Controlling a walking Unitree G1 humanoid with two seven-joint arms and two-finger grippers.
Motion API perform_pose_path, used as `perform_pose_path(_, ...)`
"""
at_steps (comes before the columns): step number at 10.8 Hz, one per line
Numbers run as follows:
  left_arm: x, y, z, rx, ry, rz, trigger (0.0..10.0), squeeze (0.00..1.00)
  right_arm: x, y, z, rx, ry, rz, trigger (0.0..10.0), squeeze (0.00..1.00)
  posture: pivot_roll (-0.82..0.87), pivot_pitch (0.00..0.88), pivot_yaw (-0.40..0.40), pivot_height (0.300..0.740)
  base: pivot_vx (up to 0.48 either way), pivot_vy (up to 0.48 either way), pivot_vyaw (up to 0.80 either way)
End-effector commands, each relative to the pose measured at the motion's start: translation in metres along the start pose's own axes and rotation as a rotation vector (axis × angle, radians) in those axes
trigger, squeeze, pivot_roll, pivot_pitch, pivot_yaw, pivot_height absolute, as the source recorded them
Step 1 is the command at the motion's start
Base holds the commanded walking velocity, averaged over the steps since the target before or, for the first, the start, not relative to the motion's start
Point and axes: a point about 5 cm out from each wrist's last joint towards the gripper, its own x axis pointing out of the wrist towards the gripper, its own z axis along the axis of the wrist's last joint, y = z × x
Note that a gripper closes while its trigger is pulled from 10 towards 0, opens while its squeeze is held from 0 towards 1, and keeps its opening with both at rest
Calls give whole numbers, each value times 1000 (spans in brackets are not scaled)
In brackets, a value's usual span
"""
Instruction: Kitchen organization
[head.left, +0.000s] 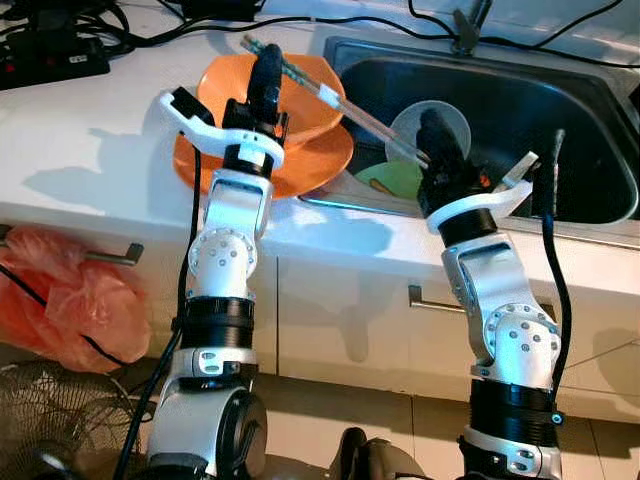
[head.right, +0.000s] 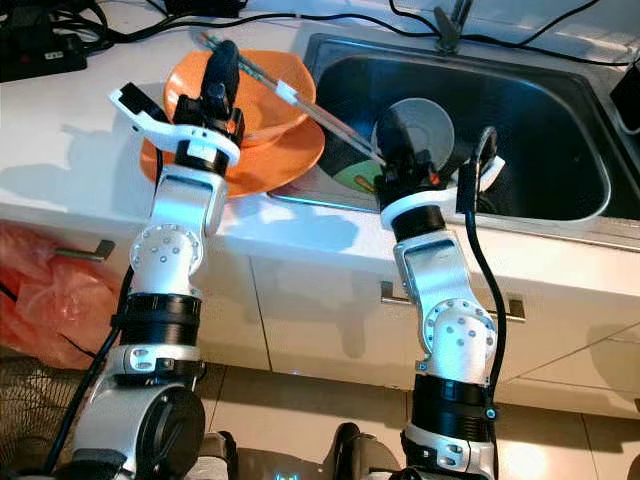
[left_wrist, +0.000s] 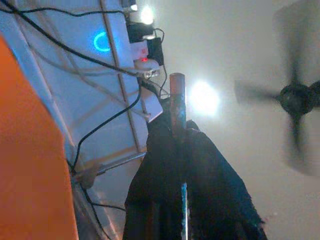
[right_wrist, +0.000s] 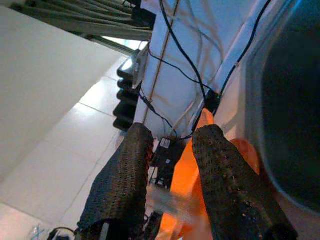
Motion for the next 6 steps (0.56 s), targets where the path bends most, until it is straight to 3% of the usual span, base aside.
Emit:
perform_pose_path(1,16,-29,-39,-132,39,-86,10000,0,-4,0,-6,49,-3,7,10000,0,59,158,-62,740,0,0,0)
perform_pose_path(6,19,-34,-44,-148,57,-102,10000,0,-5,2,-8,59,4,21,10000,0,57,163,-61,740,0,0,0)
